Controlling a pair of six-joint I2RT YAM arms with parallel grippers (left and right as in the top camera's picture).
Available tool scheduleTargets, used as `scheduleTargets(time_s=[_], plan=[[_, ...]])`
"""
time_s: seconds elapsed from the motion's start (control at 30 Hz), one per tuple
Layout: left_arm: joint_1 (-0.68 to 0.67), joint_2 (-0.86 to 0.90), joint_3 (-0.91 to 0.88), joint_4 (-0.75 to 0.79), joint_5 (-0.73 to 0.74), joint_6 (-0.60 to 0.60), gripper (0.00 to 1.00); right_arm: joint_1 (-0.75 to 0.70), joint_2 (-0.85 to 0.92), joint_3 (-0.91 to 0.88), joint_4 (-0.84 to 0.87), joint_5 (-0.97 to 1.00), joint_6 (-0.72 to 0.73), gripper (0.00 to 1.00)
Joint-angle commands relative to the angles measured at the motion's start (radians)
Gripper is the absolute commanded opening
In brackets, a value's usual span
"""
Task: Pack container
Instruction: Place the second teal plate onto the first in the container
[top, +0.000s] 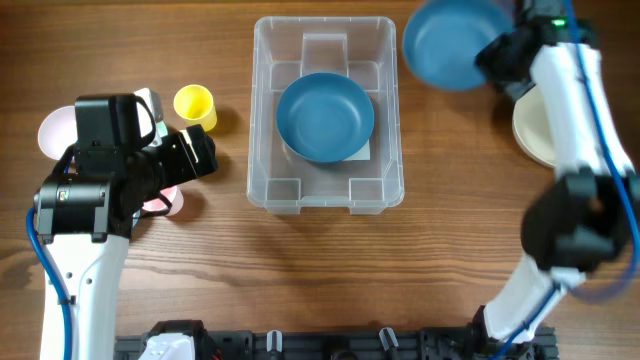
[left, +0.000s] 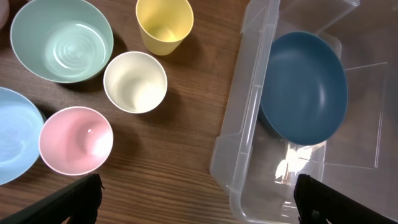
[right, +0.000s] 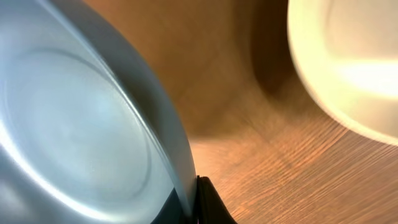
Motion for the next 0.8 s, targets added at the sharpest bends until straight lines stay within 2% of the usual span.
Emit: scheduleTargets(time_s=[0.0, 0.13, 0.33, 0.6, 0.63, 0.7, 0.77], plan=[[0.005, 0.002, 0.018, 0.002, 0.008, -0.002, 1.00, 0.069, -0.205, 0.035, 0.043, 0.032, -0.124, 0.04], [0.005, 0.002, 0.018, 0.002, 0.008, -0.002, 1.00, 0.247, -0.275, 0.034, 0.032, -0.018, -0.222, 0.04], [0.005, 0.002, 0.018, 0.002, 0.008, -0.002, 1.00, 0.479, -0.159, 0.011, 0.010, -0.017, -0.223, 0.04], [0.005, 0.002, 0.018, 0.001, 0.008, -0.002, 1.00, 0.488, 0.038, 0.011, 0.030, -0.018, -0.193, 0.05], [0.005, 0.002, 0.018, 0.001, 0.008, -0.002, 1.00, 0.488, 0.045, 0.011, 0.026, -0.018, -0.193, 0.12], [0.005, 0.002, 0.018, 0.001, 0.008, -0.002, 1.00, 0.488, 0.049, 0.011, 0.026, -0.018, -0.192, 0.64], [0.005, 0.002, 0.018, 0.001, 0.008, -0.002, 1.00, 0.488, 0.048, 0.011, 0.026, -0.017, -0.192, 0.64]])
